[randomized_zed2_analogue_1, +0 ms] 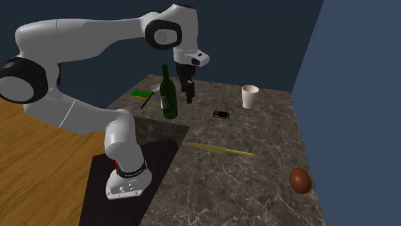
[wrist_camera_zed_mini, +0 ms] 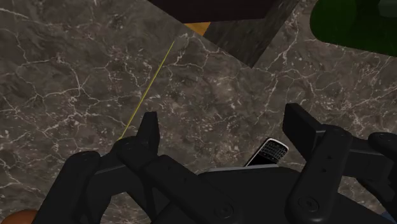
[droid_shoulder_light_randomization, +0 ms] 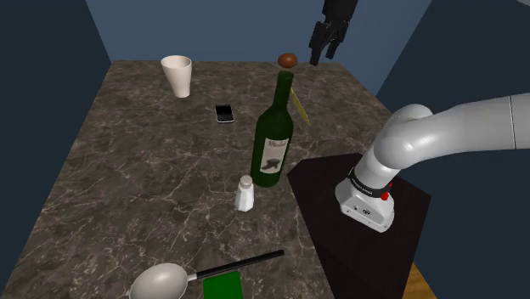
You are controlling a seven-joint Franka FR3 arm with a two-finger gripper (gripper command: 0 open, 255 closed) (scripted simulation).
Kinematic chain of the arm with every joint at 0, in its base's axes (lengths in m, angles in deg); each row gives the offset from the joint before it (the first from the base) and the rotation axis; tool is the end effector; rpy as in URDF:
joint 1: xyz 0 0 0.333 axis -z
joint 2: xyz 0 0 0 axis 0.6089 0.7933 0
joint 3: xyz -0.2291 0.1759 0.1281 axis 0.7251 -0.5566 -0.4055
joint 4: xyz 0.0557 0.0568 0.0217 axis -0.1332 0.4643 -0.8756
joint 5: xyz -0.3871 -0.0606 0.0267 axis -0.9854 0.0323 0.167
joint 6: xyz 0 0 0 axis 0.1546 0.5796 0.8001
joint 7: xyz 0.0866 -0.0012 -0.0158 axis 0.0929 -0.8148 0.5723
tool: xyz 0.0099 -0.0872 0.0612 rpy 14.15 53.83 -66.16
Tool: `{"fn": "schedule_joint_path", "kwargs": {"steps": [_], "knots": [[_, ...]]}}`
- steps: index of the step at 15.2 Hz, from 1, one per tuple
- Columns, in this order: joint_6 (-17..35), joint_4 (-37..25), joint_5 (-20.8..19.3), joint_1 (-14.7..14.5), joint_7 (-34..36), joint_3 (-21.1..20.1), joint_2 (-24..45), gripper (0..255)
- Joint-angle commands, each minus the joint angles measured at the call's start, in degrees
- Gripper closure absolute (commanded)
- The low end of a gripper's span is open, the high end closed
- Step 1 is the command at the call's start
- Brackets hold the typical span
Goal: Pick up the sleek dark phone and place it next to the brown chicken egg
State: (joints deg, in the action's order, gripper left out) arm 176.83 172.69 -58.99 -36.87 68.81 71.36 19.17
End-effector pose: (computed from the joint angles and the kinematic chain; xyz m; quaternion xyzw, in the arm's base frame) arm 0.2943 0.0179 0.5904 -0.9997 0.0071 0.0078 0.0235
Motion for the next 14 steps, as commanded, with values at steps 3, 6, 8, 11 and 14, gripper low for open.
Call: {"fn": "schedule_joint_path", "kwargs": {"steps": [3, 6, 8, 11, 14], "knots": [[3.5, 1.0, 1.3, 0.1, 2.8, -1.8, 2.4, 0], [8.8, 1.8, 3.0, 0.3, 6.9, -4.4, 6.5, 0], [12.3, 1.9, 3.9, 0.4, 9.6, -6.2, 9.7, 0], [17.4, 1.4, 4.9, 0.8, 13.6, -8.6, 15.0, 0], [22.3, 0.2, 5.3, 1.2, 17.7, -11.0, 20.9, 0]]}}
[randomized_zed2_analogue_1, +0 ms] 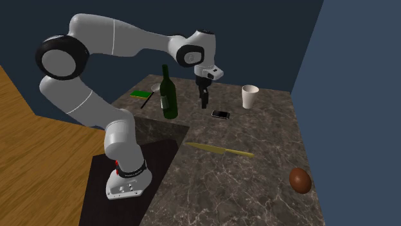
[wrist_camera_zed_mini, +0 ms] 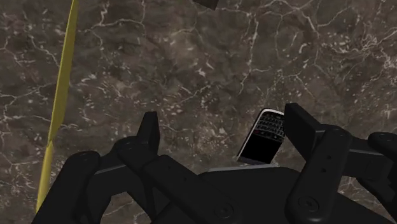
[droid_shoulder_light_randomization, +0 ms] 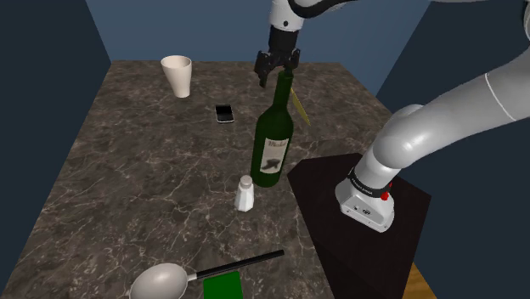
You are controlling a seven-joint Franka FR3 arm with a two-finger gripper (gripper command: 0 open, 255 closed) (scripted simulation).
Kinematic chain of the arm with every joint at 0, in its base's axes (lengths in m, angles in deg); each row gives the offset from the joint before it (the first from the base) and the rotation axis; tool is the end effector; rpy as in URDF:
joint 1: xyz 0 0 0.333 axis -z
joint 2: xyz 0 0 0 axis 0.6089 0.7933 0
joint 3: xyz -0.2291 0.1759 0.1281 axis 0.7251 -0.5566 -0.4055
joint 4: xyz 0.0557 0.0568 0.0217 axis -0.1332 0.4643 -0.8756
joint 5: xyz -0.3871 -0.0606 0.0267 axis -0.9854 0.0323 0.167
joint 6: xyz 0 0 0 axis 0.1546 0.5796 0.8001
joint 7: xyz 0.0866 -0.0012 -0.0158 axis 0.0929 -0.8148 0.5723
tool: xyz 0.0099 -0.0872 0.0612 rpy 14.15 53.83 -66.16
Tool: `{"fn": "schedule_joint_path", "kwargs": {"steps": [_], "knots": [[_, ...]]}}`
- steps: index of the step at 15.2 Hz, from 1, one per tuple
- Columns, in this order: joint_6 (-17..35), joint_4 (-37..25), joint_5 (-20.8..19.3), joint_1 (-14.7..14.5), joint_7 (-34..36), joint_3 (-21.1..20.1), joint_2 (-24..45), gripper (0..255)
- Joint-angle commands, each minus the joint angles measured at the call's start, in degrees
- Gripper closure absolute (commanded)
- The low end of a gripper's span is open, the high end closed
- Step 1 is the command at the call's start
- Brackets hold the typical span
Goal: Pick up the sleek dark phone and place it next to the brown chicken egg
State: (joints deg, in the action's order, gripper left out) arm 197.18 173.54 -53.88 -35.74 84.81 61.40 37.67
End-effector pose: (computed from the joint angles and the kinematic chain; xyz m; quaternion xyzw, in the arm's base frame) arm 0.3939 0.0889 0.4966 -0.9943 0.1030 0.0079 0.0262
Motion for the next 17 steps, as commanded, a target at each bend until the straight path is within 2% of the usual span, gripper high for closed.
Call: {"fn": "schedule_joint_path", "kwargs": {"steps": [1, 9, 15, 17], "knots": [[3.5, -1.3, 0.2, 0.3, 3.1, -1.8, 4.4, 0], [14.0, -8.9, -2.9, 1.5, 15.1, -6.3, 22.2, 0], [18.9, -17.6, -8.0, 0.9, 24.4, -7.1, 36.0, 0], [20.3, -17.0, -8.3, 0.7, 24.6, -7.0, 36.8, 0]]}}
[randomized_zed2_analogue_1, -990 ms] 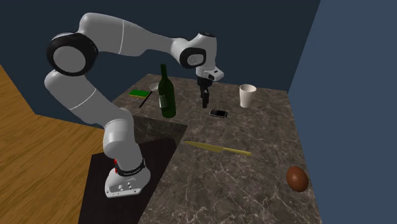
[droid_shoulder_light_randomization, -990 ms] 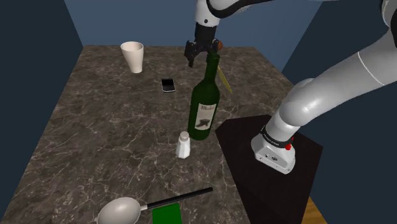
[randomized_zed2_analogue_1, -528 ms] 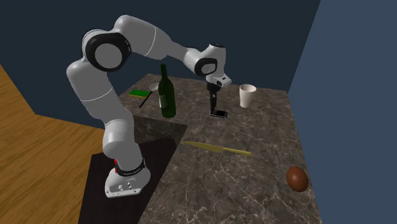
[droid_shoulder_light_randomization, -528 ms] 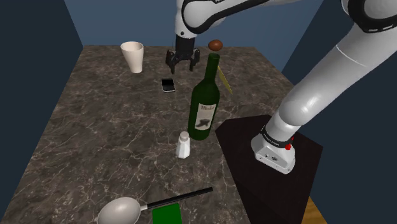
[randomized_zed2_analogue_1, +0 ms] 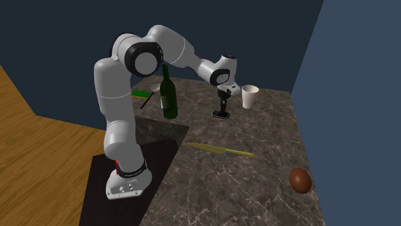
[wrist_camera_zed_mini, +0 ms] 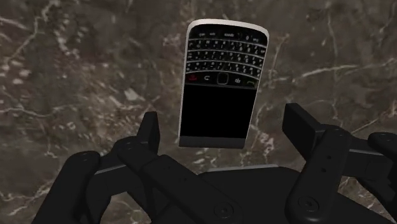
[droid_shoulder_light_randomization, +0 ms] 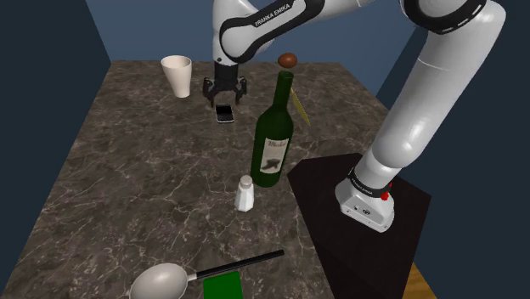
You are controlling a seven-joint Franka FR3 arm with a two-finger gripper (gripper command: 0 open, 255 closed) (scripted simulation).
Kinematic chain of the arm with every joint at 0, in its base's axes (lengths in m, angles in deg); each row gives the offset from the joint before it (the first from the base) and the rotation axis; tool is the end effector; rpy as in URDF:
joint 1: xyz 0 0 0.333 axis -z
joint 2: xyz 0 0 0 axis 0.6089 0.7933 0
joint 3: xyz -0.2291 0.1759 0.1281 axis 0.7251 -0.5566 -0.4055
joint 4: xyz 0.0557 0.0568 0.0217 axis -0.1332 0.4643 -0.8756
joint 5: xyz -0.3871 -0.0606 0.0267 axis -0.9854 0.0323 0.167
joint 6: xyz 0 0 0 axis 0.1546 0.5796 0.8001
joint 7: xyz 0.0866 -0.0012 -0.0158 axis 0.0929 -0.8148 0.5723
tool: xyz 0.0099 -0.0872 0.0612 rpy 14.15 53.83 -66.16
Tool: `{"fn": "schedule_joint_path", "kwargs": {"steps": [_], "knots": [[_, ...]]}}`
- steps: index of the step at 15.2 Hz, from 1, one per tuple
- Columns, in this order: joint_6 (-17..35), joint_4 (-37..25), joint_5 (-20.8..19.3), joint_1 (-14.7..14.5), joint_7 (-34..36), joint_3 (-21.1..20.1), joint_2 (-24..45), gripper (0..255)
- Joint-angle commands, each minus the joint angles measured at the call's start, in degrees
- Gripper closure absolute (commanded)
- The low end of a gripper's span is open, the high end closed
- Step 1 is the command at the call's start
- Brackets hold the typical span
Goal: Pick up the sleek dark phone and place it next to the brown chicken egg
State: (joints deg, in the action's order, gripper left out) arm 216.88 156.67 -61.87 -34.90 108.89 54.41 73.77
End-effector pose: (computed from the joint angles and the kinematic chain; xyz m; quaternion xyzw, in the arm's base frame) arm 0.5457 0.1571 0.3648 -0.9732 0.2277 0.0067 0.0310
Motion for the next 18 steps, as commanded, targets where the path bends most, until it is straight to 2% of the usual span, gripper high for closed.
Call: {"fn": "schedule_joint_path", "kwargs": {"steps": [1, 6, 14, 15, 18], "knots": [[1.3, 0.2, -0.4, -0.2, 0.6, 0.0, 1.1, 0], [4.5, 1.3, -1.3, -0.5, 1.2, 0.2, 3.3, 0], [4.5, 1.3, -1.3, -0.5, 1.2, 0.2, 3.3, 0], [4.5, 1.3, -1.3, -0.5, 1.2, 0.2, 3.3, 255], [4.6, 1.4, -1.3, -0.5, 1.2, 0.2, 3.2, 255]]}}
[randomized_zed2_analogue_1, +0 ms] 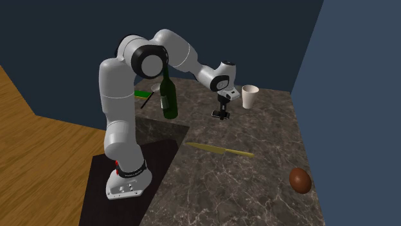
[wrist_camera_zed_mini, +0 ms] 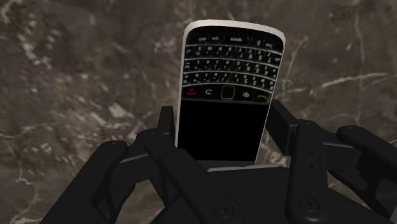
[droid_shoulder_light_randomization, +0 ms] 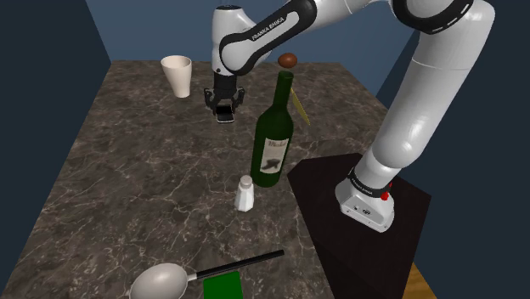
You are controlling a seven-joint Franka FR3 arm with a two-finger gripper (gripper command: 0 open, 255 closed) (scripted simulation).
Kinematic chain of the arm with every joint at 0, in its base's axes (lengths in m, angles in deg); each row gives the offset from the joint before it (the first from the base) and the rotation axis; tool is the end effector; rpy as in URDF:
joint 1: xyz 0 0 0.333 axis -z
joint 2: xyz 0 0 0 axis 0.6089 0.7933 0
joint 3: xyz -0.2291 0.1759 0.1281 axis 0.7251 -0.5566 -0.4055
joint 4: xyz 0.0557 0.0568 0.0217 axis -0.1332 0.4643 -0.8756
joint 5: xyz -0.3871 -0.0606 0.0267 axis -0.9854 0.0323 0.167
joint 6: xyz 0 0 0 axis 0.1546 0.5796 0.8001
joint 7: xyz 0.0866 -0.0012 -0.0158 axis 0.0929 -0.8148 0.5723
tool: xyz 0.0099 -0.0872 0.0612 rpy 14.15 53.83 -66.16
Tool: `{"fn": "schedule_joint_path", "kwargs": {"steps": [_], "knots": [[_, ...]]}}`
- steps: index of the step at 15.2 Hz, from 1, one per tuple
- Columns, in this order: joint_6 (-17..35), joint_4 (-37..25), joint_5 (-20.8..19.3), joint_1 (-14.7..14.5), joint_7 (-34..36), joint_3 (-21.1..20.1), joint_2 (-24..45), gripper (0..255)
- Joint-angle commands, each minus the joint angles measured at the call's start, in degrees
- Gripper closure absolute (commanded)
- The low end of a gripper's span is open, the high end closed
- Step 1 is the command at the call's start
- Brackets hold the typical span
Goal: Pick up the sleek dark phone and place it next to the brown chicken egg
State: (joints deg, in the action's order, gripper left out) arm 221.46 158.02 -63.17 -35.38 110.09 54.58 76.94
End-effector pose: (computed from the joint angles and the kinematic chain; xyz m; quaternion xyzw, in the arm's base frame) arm 0.5475 0.1600 0.3317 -0.9727 0.2300 0.0052 0.0315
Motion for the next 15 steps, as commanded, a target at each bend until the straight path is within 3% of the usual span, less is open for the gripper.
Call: {"fn": "schedule_joint_path", "kwargs": {"steps": [1, 6, 15], "knots": [[0.0, 0.1, 0.0, 0.0, 0.0, 0.0, 0.1, 255], [-0.1, 0.0, 0.0, 0.0, 0.0, 0.0, 0.1, 255], [-6.4, -2.7, 1.5, 0.4, -0.7, -0.3, -3.8, 255]]}}
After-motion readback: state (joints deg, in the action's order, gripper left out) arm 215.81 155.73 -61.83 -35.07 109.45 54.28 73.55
